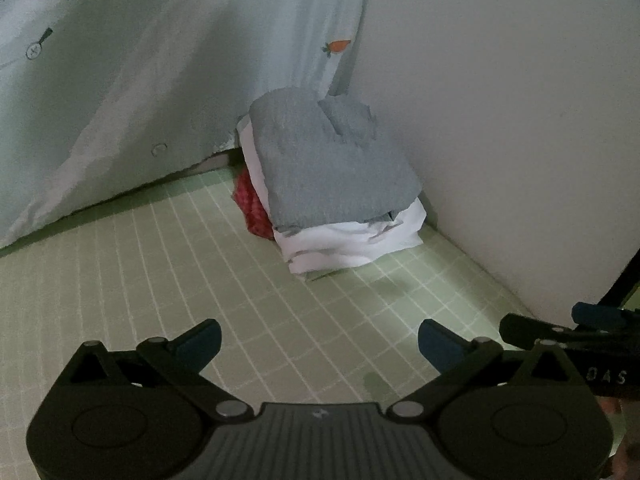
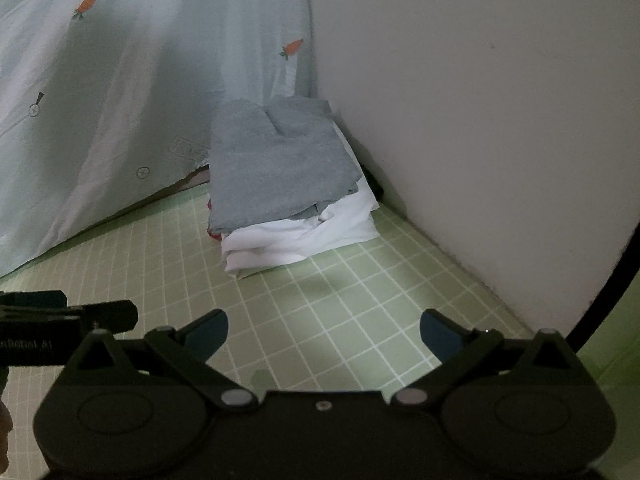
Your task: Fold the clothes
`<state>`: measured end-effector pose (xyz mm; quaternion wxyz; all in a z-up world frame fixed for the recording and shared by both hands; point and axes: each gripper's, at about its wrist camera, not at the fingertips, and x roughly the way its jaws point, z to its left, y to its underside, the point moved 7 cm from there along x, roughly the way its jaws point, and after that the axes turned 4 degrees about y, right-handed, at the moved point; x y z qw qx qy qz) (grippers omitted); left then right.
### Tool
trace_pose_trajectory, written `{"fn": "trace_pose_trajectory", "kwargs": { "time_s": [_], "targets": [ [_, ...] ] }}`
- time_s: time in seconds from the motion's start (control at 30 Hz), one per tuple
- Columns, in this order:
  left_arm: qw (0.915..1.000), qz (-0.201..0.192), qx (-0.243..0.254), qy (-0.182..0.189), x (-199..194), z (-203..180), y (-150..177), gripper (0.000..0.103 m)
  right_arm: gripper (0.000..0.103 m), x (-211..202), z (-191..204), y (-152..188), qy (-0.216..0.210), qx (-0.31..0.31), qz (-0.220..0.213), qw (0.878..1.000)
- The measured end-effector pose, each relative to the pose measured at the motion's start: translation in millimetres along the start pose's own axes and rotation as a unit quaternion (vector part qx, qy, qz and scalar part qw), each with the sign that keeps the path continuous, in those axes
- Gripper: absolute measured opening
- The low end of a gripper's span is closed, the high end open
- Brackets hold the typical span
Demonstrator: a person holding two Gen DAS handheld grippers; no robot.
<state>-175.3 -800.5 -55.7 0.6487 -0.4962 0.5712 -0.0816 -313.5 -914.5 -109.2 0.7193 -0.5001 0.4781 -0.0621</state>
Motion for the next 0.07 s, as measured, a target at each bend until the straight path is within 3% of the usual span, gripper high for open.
{"fn": "trace_pose_trajectory", "kwargs": {
  "time_s": [0.07],
  "targets": [
    [1.0,-0.001,0.002,-0.002,-0.6,-1.2,-0.6,0.103,0.103,-0.8,-0.3,0.5,0.0,0.0,-0.002,1.0]
  ]
}}
